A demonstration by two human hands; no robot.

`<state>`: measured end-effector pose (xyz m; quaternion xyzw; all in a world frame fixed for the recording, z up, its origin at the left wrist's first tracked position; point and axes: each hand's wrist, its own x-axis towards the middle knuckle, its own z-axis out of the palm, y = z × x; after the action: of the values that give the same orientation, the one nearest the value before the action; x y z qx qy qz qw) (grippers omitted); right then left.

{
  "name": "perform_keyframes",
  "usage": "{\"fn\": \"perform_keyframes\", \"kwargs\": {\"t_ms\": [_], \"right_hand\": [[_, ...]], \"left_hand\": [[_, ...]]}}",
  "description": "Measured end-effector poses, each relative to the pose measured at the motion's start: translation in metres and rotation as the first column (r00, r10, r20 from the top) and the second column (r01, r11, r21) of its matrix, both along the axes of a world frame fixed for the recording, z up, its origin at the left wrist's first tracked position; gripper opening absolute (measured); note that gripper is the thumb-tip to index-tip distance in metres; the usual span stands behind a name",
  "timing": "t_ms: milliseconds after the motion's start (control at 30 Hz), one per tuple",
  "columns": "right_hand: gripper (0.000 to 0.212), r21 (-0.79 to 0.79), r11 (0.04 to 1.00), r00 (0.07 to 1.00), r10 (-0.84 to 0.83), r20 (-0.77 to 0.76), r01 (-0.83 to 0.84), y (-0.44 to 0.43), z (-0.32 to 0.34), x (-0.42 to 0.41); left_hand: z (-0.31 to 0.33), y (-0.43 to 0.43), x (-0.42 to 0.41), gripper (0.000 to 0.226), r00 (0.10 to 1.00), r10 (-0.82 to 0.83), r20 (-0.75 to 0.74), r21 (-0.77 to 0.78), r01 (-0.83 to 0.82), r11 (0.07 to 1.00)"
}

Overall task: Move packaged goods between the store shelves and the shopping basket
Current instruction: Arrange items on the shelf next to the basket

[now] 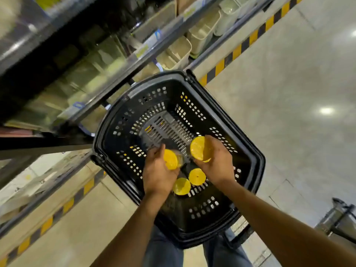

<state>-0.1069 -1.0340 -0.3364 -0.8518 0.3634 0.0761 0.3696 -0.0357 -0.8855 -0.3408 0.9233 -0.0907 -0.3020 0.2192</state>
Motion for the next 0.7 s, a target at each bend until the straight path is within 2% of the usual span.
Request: {"fn": "perform_keyframes", "kwargs": {"t_ms": [167,333,567,700], "right_hand": [[0.076,-0.041,0.988,0.985,0.153,0.086,-0.15,0.011,0.092,0.01],[0.073,-0.039,0.945,0.924,0.327,0.199,-0.326,0.029,0.186,0.01],[0.071,-0.086,0.842,0.778,0.527,0.341,-0.533,0.065,0.298,-0.001],[0.07,-0.124,0.758,0.69,0.639,0.341,-0.64,0.103,0.357,-0.008]], "left_hand": [[0.089,0.021,0.013,0.087,0.999,0.014,0.042,-0.042,-0.012,0.999],[0.178,0.052,-0.001,0.084,0.987,0.023,0.157,-0.107,-0.006,0.994],[0.306,0.112,-0.037,0.055,0.935,0.115,0.337,-0.109,-0.082,0.991],[0.376,0.154,-0.063,0.057,0.901,0.145,0.409,-0.061,-0.131,0.989]]}}
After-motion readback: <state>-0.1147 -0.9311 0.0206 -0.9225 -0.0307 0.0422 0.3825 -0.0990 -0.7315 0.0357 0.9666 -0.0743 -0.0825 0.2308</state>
